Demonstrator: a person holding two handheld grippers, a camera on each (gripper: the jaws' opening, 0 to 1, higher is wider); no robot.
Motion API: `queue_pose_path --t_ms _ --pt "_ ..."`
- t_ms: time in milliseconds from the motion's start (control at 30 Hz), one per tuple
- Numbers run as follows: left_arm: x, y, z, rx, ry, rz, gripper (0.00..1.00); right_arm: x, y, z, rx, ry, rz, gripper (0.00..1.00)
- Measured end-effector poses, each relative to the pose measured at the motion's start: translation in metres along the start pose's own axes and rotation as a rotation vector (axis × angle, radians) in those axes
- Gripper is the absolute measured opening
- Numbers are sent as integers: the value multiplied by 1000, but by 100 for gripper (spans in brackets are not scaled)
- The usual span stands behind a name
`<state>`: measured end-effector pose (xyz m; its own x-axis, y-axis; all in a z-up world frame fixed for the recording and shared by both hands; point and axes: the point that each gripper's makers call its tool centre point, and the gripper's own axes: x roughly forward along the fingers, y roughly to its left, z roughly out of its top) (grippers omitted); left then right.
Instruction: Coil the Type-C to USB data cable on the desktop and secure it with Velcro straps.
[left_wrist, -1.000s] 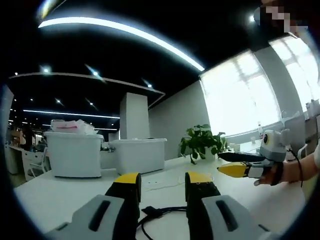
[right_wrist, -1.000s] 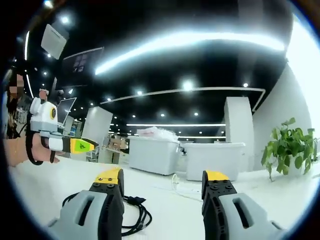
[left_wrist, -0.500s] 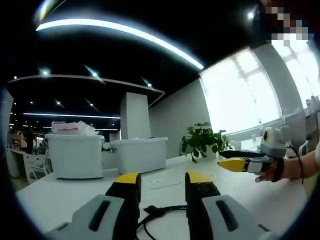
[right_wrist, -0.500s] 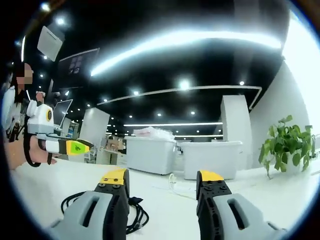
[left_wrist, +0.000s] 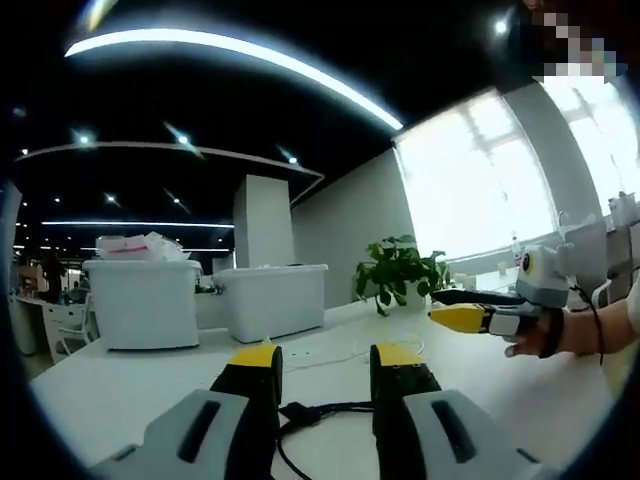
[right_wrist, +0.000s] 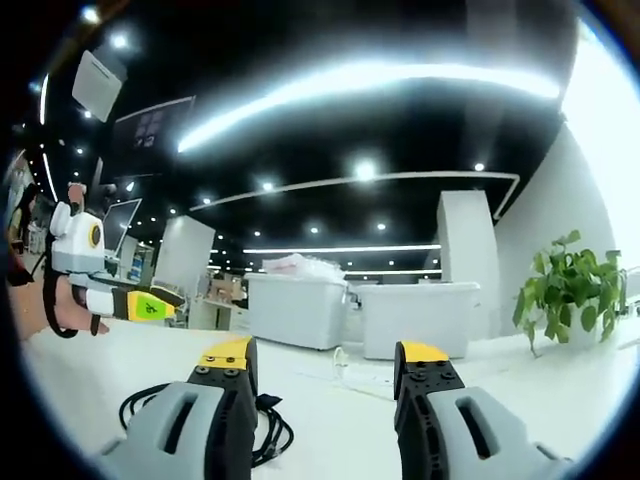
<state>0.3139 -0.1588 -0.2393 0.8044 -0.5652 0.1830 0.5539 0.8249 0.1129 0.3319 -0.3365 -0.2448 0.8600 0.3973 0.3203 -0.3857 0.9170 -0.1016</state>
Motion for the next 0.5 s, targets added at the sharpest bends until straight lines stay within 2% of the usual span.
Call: queue_pose_path --t_ms 133,200,267,333,500 --pt "-1 2 1 4 -1 9 37 1 5 -2 -1 6 22 55" --pt "-1 3 1 -1 -2 12 37 2 12 -3 31 2 49 58" --pt "-1 2 2 -6 -4 11 37 2 15 -4 8 6 60 59" --pt "-1 2 1 -5 -3 12 37 2 15 -4 -19 8 55 59" --pt "-1 3 -2 11 12 17 37 1 14 0 -25 -14 49 59"
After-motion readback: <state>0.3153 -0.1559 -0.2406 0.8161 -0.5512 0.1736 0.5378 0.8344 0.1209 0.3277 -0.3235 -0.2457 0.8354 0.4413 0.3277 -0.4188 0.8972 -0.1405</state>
